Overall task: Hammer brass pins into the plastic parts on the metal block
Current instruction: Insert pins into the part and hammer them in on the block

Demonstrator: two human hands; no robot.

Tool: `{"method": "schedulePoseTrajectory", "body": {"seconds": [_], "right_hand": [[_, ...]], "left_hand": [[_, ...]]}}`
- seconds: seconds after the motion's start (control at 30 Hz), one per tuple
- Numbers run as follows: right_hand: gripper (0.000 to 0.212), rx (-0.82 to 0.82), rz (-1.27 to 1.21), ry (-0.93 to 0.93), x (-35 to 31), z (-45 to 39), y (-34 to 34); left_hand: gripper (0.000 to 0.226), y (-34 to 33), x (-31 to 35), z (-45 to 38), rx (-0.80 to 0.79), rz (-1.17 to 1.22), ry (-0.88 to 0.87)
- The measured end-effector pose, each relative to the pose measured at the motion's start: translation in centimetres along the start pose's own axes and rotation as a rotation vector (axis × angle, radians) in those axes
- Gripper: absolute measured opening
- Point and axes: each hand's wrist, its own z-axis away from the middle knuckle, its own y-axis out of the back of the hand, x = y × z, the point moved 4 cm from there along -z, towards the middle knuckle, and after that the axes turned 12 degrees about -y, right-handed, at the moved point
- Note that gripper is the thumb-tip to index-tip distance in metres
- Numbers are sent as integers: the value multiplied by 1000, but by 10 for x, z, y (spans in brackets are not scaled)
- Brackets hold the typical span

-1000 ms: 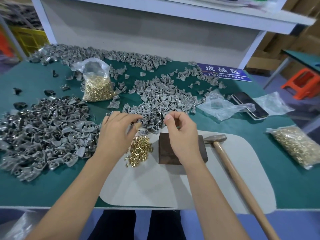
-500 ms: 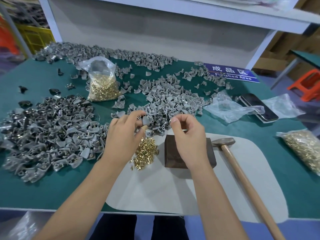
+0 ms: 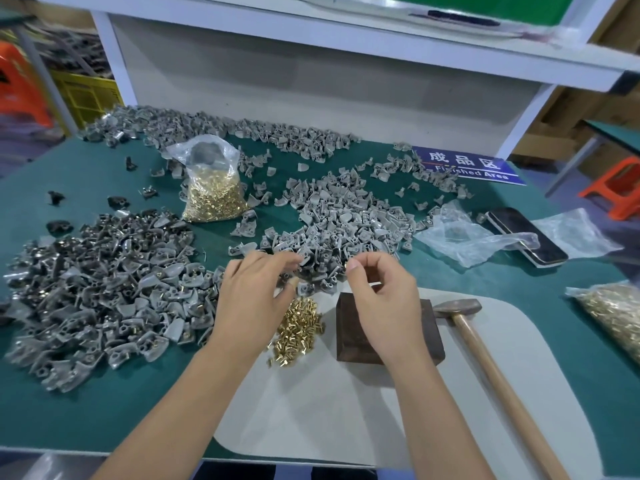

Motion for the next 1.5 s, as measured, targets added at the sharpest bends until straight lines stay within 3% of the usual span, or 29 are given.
{"method": "schedulePoseTrajectory", "body": {"seconds": [0.2,0.47,0.73,0.93,1.0,1.17,1.37,1.5], "right_hand": [[11,10,35,17,0,0,-1],[11,11,90,27,2,1,-4],[12,4,65,19,0,0,-3],[11,5,52,14,0,1,-2],[11,6,46,14,0,1,-2],[11,-7,12,9,-1,2,-1],[11,40,-127,59,-4,7,20],[8,81,9,156,-1,20,45]], "left_hand": [[20,-1,2,0,-29,-53,-46],[17,-11,8,-11,-131,-46,-79],[19,-1,3,-16,148,131,-117],[20,2,2,-6,167,390,6],[12,5,2,-3,191,414,5],[24,10,4,0,299,540,-25],[9,10,32,-10,180,916,162],[8,6,62,-13,-25,718,-39]]}}
